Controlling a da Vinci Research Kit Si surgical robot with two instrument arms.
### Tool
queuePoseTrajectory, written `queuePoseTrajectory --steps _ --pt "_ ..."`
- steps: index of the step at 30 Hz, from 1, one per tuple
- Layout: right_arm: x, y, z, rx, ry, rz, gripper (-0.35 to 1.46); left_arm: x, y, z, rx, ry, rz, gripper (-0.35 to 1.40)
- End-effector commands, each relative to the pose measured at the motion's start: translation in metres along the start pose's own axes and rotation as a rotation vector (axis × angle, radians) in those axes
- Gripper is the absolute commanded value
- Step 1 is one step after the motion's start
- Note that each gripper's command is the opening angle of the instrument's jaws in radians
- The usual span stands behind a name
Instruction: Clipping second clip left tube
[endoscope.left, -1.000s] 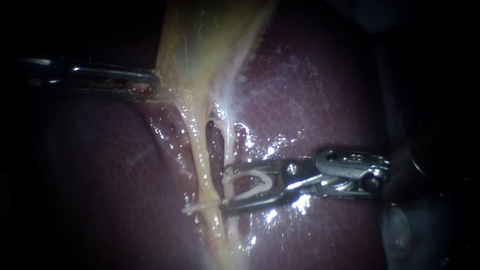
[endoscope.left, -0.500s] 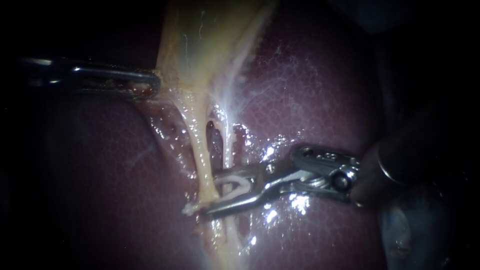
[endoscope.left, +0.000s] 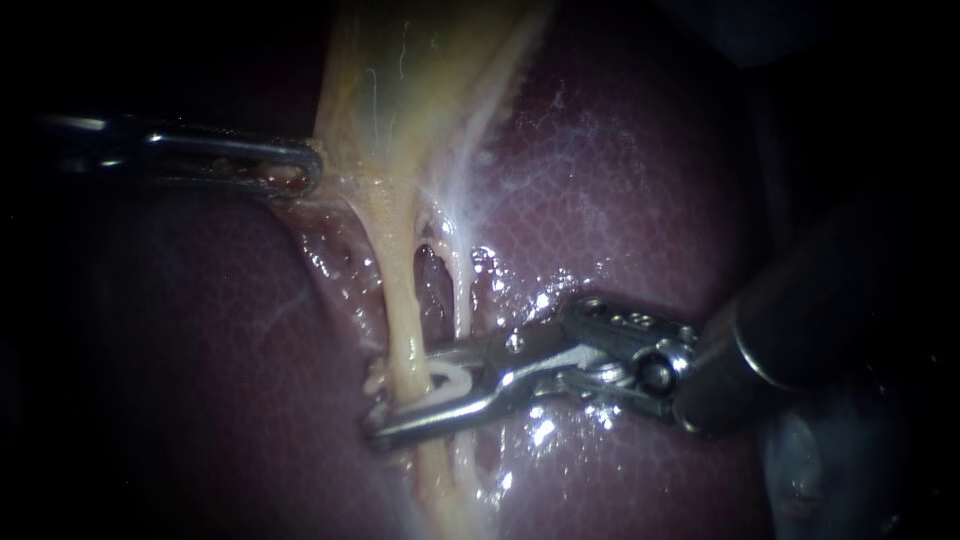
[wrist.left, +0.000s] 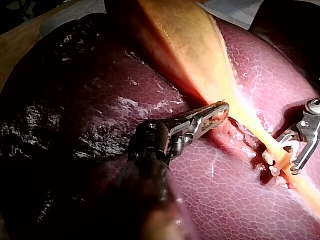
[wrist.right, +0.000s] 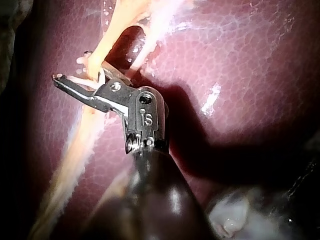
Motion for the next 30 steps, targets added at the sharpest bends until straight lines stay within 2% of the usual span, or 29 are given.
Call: queuePoseTrajectory --steps 1,6,16,18,19,20,21,30 --pt "0.0002 -0.0003 0.0000 0.002 0.002 0.001 0.47 0.0000 0.0000 0.0000 0.000 0.000 0.000 -0.35" --pt "0.0007 -0.0010 0.0000 0.010 0.005 0.004 0.42 0.0000 0.0000 0.0000 0.000 0.000 0.000 -0.35" --pt "0.0005 -0.0008 -0.0004 0.008 0.010 0.033 0.14 0.0000 0.0000 0.0000 0.000 0.000 0.000 -0.35" --pt "0.0005 -0.0008 -0.0004 0.010 0.013 0.044 0.03 0.0000 0.0000 0.0000 0.000 0.000 0.000 -0.35" --pt "0.0005 -0.0009 -0.0004 0.013 0.017 0.044 -0.08 0.0000 0.0000 0.0000 0.000 0.000 0.000 -0.35" --pt "0.0005 -0.0009 -0.0005 0.023 0.014 0.050 -0.29 0.0000 0.0000 0.0000 0.000 0.000 0.000 -0.35" --pt "0.0005 -0.0009 -0.0005 0.035 0.014 0.055 -0.35 0.0000 0.0000 0.0001 0.000 0.000 0.000 -0.35" --pt "0.0004 -0.0006 -0.0002 0.062 -0.007 0.066 -0.35 0.0000 0.0000 0.0001 -0.001 0.000 0.000 -0.35"
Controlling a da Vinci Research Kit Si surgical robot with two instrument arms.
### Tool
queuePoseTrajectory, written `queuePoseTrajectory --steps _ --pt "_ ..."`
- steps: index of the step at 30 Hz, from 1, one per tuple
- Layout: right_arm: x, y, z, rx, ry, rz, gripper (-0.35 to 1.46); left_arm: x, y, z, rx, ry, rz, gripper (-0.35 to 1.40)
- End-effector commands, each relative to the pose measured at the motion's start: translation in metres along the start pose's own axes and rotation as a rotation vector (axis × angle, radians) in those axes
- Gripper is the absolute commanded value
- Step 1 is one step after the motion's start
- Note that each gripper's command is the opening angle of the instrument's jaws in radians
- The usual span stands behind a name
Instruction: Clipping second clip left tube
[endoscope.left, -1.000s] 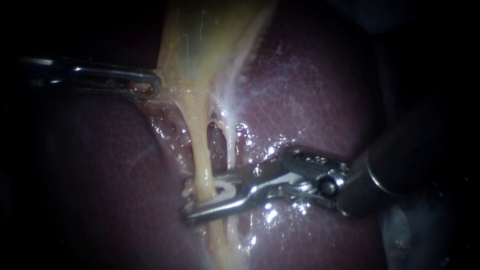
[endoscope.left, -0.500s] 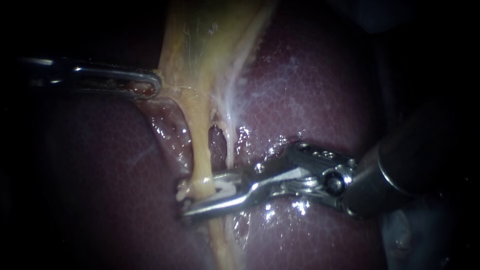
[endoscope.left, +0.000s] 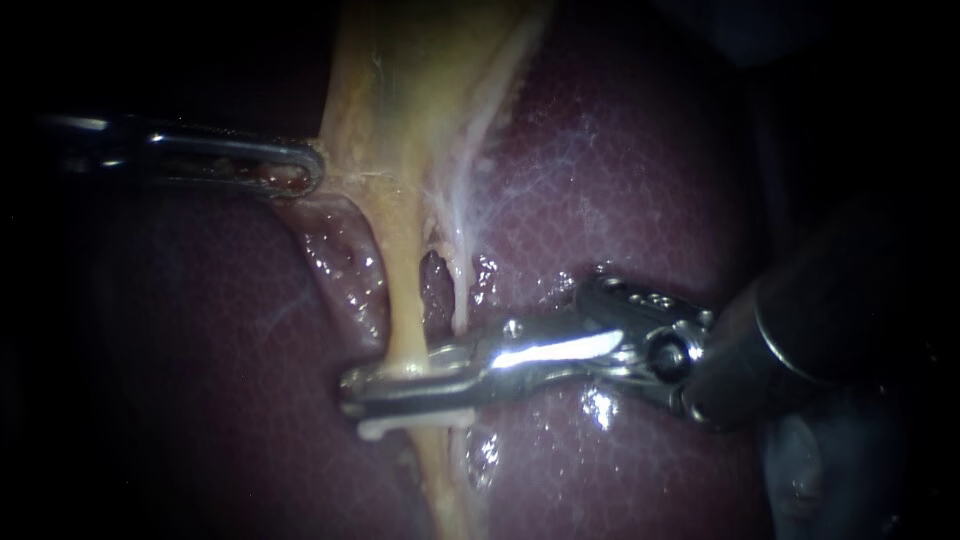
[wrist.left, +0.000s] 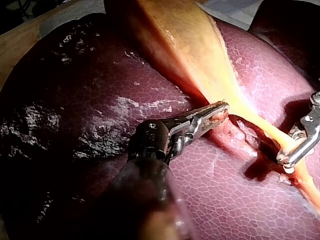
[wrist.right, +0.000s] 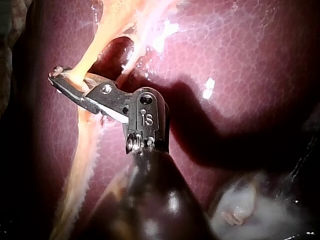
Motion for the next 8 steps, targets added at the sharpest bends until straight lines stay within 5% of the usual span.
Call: queuePoseTrajectory --steps 1,8 --pt "-0.0002 0.0002 0.0000 0.001 -0.001 -0.001 -0.35 0.0000 0.0000 0.0000 0.000 0.000 0.000 -0.35" --pt "-0.0001 0.0007 -0.0003 0.000 -0.001 -0.001 -0.35 0.0000 0.0000 0.0000 0.000 0.000 0.000 -0.35"
